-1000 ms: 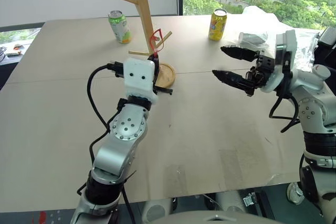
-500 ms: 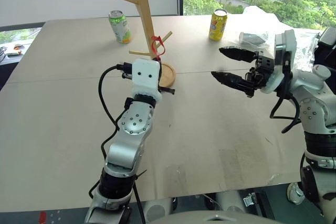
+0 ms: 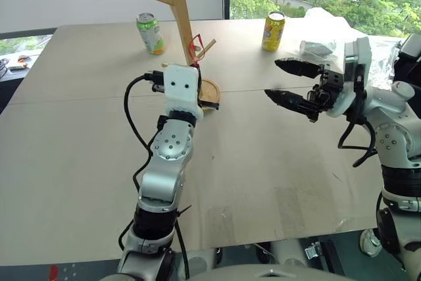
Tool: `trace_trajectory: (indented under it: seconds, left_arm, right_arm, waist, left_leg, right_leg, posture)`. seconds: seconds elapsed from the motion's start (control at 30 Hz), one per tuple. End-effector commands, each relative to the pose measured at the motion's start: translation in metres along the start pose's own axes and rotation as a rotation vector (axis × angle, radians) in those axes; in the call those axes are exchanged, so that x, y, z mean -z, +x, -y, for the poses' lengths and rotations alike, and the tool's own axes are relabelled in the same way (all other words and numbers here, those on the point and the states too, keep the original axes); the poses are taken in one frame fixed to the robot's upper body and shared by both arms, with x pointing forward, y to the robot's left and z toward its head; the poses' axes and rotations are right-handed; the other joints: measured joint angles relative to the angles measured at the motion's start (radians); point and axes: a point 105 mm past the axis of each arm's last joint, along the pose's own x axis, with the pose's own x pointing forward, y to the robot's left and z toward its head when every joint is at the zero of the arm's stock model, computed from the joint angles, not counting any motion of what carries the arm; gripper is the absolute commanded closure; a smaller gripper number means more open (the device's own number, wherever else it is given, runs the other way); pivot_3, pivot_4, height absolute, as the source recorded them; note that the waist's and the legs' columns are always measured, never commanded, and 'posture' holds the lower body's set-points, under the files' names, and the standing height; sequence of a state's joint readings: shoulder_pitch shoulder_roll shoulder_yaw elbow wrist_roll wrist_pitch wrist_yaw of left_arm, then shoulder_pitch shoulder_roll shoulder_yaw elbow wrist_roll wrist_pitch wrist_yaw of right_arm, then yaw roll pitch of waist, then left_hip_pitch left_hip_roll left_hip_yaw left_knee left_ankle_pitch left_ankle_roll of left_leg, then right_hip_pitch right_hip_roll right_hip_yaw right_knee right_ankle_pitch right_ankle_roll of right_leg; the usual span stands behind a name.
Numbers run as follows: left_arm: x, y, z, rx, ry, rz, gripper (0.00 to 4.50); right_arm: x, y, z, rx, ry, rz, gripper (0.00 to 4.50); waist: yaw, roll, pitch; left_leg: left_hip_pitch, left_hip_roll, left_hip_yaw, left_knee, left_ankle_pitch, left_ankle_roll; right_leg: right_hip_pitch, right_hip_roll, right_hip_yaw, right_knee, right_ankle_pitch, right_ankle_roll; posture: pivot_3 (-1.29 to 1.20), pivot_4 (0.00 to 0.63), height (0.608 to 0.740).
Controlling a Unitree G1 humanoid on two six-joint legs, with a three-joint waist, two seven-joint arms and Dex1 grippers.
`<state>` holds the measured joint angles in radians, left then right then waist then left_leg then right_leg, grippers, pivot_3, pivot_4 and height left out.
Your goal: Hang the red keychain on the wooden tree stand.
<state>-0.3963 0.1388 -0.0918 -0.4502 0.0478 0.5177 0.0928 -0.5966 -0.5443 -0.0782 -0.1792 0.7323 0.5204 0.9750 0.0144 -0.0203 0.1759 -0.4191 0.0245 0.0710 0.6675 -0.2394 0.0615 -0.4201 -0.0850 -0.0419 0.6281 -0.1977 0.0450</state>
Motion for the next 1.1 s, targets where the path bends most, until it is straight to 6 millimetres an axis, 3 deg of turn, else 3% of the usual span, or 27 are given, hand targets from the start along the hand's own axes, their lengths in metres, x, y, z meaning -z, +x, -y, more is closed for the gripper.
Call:
trace_trajectory:
  seconds: [0.03,0.2,0.3,0.4,0.43,0.47,0.5,0.6,0.73,0.97,1.1]
  left_arm:
    - [-0.005,0.006,-0.008,-0.049,0.005,0.006,4.44]
    - [-0.003,0.013,-0.008,-0.057,-0.014,-0.008,4.44]
    - [-0.001,0.014,-0.006,-0.050,-0.009,-0.019,3.49]
    - [-0.003,0.015,-0.004,-0.044,-0.012,-0.011,2.10]
    - [-0.003,0.016,-0.003,-0.041,-0.013,-0.012,2.02]
    - [-0.002,0.016,-0.003,-0.039,-0.018,-0.014,1.45]
    - [-0.001,0.017,-0.002,-0.037,-0.036,-0.017,1.17]
    - [0.013,0.017,-0.006,-0.069,-0.123,-0.058,0.04]
    - [0.035,0.006,-0.024,-0.104,-0.174,-0.085,0.04]
    - [0.076,-0.033,-0.081,-0.225,-0.079,-0.135,0.04]
    - [0.088,-0.047,-0.107,-0.278,-0.048,-0.135,0.04]
  right_arm:
    - [-0.015,-0.001,-0.004,-0.007,-0.059,0.032,0.00]
    - [-0.015,-0.001,-0.004,-0.001,-0.060,0.034,0.00]
    - [-0.014,0.000,-0.004,0.002,-0.062,0.034,0.00]
    - [-0.014,-0.001,-0.003,0.008,-0.062,0.037,0.00]
    - [-0.014,-0.001,-0.003,0.012,-0.061,0.038,0.00]
    - [-0.013,-0.001,-0.002,0.016,-0.059,0.038,0.00]
    - [-0.011,-0.001,-0.001,0.027,-0.055,0.039,0.00]
    - [0.000,0.001,0.008,0.104,-0.048,0.035,0.00]
    - [0.035,-0.003,0.035,0.332,-0.028,0.017,0.00]
    - [0.091,-0.019,0.067,0.681,-0.034,-0.009,0.00]
    - [0.105,-0.024,0.079,0.793,-0.065,-0.014,0.00]
  waist:
    - [0.000,0.000,0.000]
    - [0.000,0.000,0.000]
    - [0.000,0.000,0.000]
    - [0.000,0.000,0.000]
    - [0.000,0.000,0.000]
    - [0.000,0.000,0.000]
    - [0.000,0.000,0.000]
    - [0.000,0.000,0.000]
    - [-0.006,0.000,-0.001]
    - [-0.008,0.000,0.000]
    - [-0.004,0.000,0.000]
  left_leg:
    - [0.000,0.000,0.000,0.000,0.000,0.000]
    - [0.000,0.000,0.000,0.000,0.000,0.000]
    - [0.000,0.000,0.000,0.000,0.000,0.000]
    - [0.000,0.000,0.000,0.000,0.000,0.000]
    - [0.000,0.000,0.000,0.000,0.000,0.000]
    - [0.000,0.000,0.000,0.000,0.000,0.000]
    - [0.000,0.000,0.000,0.000,0.000,0.000]
    - [0.000,0.000,0.000,0.000,0.000,0.000]
    - [0.000,0.000,0.000,0.000,0.000,0.000]
    - [0.000,0.001,0.001,0.000,0.000,0.000]
    - [0.000,0.001,0.001,0.001,0.000,0.000]
  right_leg:
    - [0.000,0.000,0.000,0.000,0.000,0.000]
    - [0.000,0.000,0.000,0.000,0.000,0.000]
    - [0.000,0.000,0.000,0.000,0.000,0.000]
    - [0.000,0.000,0.000,0.000,0.000,0.000]
    - [0.000,0.000,0.000,0.000,0.000,0.000]
    - [0.000,0.000,0.000,0.000,0.000,0.000]
    - [0.000,0.000,0.000,0.000,0.000,0.000]
    - [0.000,0.000,0.000,0.000,0.000,0.000]
    - [0.000,0.000,0.000,0.000,0.000,0.000]
    - [-0.001,0.001,0.000,0.001,0.000,0.000]
    - [-0.001,0.000,0.000,0.001,0.000,0.000]
  posture:
    - [0.00,0.150,0.740]
    - [0.00,0.150,0.740]
    - [0.00,0.150,0.740]
    - [0.00,0.150,0.740]
    - [0.00,0.150,0.740]
    - [0.00,0.150,0.740]
    - [0.00,0.150,0.740]
    - [0.00,0.150,0.740]
    - [0.00,0.150,0.740]
    - [0.00,0.150,0.740]
    - [0.00,0.150,0.740]
